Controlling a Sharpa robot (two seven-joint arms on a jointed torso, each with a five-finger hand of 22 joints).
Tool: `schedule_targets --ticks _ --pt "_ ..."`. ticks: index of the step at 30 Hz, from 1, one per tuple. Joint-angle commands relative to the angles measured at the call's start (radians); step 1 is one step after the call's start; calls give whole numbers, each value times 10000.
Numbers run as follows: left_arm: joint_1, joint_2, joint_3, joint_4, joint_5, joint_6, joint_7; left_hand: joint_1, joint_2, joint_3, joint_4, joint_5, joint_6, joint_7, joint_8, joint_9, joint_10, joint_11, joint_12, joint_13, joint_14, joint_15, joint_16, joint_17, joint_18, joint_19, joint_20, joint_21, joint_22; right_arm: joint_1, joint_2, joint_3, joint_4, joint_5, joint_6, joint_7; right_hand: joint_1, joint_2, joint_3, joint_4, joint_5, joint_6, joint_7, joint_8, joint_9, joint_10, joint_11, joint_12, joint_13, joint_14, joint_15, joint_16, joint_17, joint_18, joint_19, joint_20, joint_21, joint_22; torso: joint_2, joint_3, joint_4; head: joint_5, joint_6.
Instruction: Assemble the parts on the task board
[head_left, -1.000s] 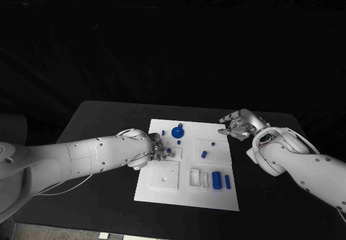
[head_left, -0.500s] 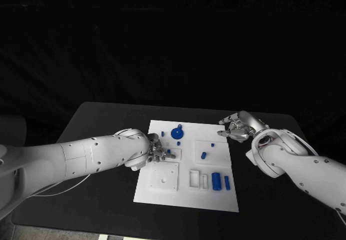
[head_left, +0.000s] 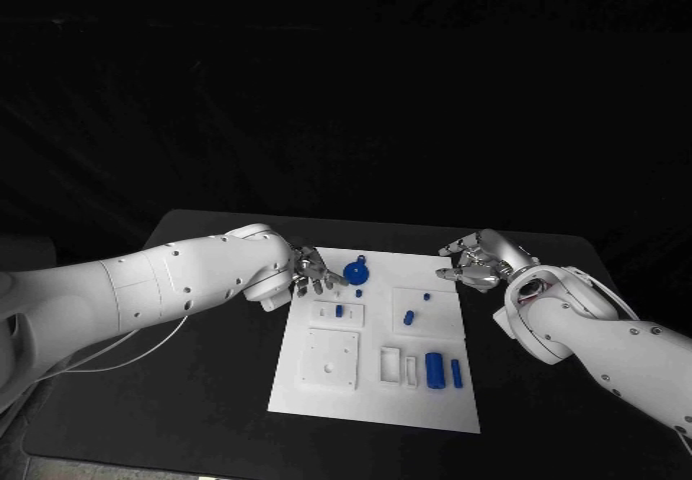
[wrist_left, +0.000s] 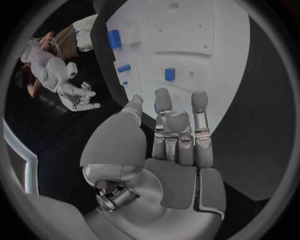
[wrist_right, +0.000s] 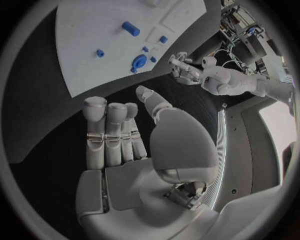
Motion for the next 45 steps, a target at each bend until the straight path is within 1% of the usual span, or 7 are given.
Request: schedule_targets --ticks 1,8,16,24,28,38,45 --pt "356 72 32 -361 718 750 234 141 415 -171 -528 627 -716 210 -76 -1294 414 121 -182 80 -45 40 -50 -182 -50 -32 56 -111 63 -8 11 17 2 1 -22 90 -109 -4 59 -8 52 40 22 -52 -13 -59 -20 23 -9 -39 -32 4 1 64 45 -40 55 798 31 16 -17 23 118" --pt "825 549 50 -1626 836 1433 355 58 906 -643 -1033 1928 -1730 623 -49 -3874 283 268 -829 122 -170 203 -321 -584 25 -26 194 -497 -38 -8 26 99 -17 86 -43 91 -114 -3 59 -2 62 41 21 -52 -13 -57 -22 24 -10 -35 -33 8 4 64 47 -40 59 799 92 12 -39 27 245" --pt "949 1227 56 -3011 242 2159 392 -136 244 -394 -541 1938 -1891 770 -28 -5771 253 331 -1099 303 -261 291 -270 -787 99 65 299 -856 83 -8 62 259 -28 116 -56 98 -126 -2 64 12 116 48 20 -51 -13 -50 -24 29 -9 -28 -35 14 7 63 53 -42 67 800 203 28 -109 98 340" --pt "953 1849 35 -4122 -486 3110 318 -166 243 -409 -463 1898 -1641 698 23 -5560 200 313 -1149 328 -343 289 -233 -812 64 43 295 -953 140 -8 70 381 30 139 -61 96 -131 -8 66 14 140 40 21 -53 -14 -41 -23 46 2 -27 -36 17 10 62 56 -43 78 803 331 46 -164 182 415" --pt "893 2089 7 -4590 -760 3296 328 -192 135 -367 -395 2043 -1803 546 1116 -4636 176 258 -1081 422 -380 250 -139 -814 16 49 255 -979 163 -7 59 446 63 177 -68 94 -144 -16 64 25 155 39 20 -53 -14 -46 -24 33 -7 -31 -36 7 4 60 56 -42 87 805 389 51 -203 223 444" --pt "777 2397 -187 -5093 -1254 3315 435 -274 94 -308 -203 2167 -2231 436 1948 -2965 147 205 -991 517 -383 216 -61 -846 -9 70 227 -962 167 -6 83 571 90 206 -90 73 -144 -16 64 25 155 39 20 -53 -14 -46 -24 33 -7 -31 -36 7 4 60 56 -42 87 805 486 89 -302 264 501" --pt "695 2535 -228 -5229 -1265 3529 420 -369 -190 -130 207 979 -2184 434 1863 -2793 136 232 -965 539 -411 223 -46 -864 -13 54 230 -964 170 -6 78 604 103 206 -125 5 -53 -5 90 -16 91 38 24 -51 -13 -51 -24 25 -14 -30 -36 14 11 63 51 -44 62 801 523 81 -335 245 495"
